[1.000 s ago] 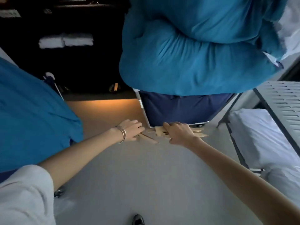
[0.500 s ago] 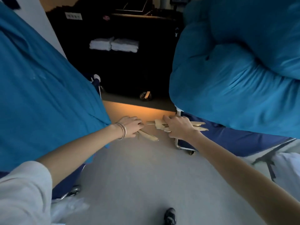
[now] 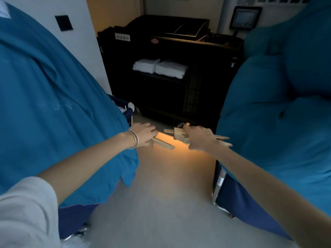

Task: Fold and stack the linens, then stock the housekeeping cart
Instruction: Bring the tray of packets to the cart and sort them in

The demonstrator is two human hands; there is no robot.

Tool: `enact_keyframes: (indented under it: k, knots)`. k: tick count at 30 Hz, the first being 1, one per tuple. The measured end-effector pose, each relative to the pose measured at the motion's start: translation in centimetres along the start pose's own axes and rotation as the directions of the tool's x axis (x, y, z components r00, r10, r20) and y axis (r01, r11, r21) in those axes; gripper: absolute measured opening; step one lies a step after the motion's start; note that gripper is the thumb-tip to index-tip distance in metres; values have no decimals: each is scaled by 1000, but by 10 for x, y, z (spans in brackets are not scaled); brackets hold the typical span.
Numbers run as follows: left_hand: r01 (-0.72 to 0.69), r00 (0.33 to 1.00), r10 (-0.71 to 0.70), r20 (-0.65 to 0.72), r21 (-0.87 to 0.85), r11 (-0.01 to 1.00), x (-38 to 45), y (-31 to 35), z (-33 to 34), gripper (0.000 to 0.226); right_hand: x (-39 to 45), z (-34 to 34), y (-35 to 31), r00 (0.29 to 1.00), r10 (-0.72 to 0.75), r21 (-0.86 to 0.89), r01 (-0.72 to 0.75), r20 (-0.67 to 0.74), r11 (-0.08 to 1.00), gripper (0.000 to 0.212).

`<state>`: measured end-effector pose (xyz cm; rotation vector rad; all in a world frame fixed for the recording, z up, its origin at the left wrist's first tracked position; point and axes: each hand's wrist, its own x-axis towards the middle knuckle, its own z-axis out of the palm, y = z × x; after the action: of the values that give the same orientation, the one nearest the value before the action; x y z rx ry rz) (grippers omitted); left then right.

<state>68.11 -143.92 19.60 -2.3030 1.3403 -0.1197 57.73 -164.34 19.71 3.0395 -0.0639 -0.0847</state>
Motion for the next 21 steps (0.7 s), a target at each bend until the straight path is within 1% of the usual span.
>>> enact_keyframes:
  k: [2, 7, 13, 17, 21]
  knots:
    - [33, 999, -33, -1, -11, 999, 12, -17, -2, 34, 25, -7, 5, 1000, -20, -24, 20, -23, 1000, 61]
    - [63, 998, -63, -16, 4, 998, 45, -60, 7, 33, 87, -7, 14, 999, -44, -41, 43, -21, 998, 59]
    - [42, 998, -41, -52, 10, 999, 103, -120, 25, 39, 168, -9, 30, 999, -11, -67, 9, -33, 998, 64]
    - [13, 997, -10, -80, 35, 999, 144, -170, 33, 40, 224, -13, 37, 999, 34, -63, -35, -13, 997, 61]
    - [-32, 996, 35, -77, 44, 999, 181, -222, 40, 40, 280, -26, 42, 997, 74, -63, -75, -22, 995, 59]
